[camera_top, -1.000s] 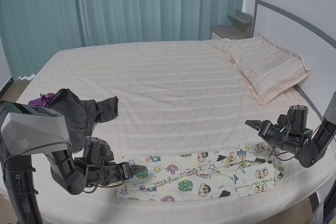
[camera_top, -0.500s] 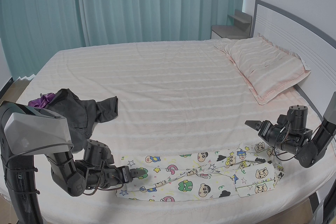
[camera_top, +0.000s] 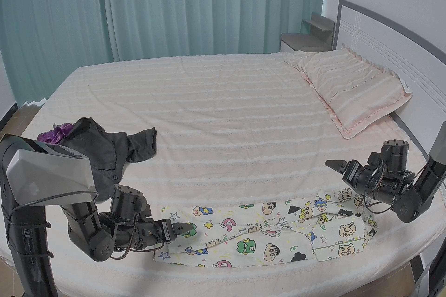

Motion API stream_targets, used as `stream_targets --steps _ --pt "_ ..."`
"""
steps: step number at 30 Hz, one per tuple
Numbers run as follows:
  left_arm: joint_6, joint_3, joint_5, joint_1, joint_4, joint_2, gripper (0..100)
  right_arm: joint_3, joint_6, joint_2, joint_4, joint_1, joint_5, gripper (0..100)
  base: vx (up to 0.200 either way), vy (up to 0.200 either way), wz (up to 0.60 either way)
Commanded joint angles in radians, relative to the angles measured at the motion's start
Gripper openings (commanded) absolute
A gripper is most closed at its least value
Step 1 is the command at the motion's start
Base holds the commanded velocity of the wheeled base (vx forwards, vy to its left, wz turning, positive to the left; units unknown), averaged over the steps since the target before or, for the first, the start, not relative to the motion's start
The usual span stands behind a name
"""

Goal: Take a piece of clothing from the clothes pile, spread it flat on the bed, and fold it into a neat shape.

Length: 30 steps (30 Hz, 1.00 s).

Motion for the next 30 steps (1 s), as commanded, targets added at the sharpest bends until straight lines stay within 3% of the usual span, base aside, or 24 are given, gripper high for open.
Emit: stream_targets --steps 1,30 --pt "0.000 -0.021 0.002 0.000 -0.011 0.020 100 0.001 0.000 0.002 0.000 0.000 0.000 100 0.000 0.000 0.00" --pt "0.037 -0.065 0.055 -0.024 -0.002 0.059 100 0.001 0.000 -0.001 0.000 0.000 0.000 100 0.000 0.000 0.00"
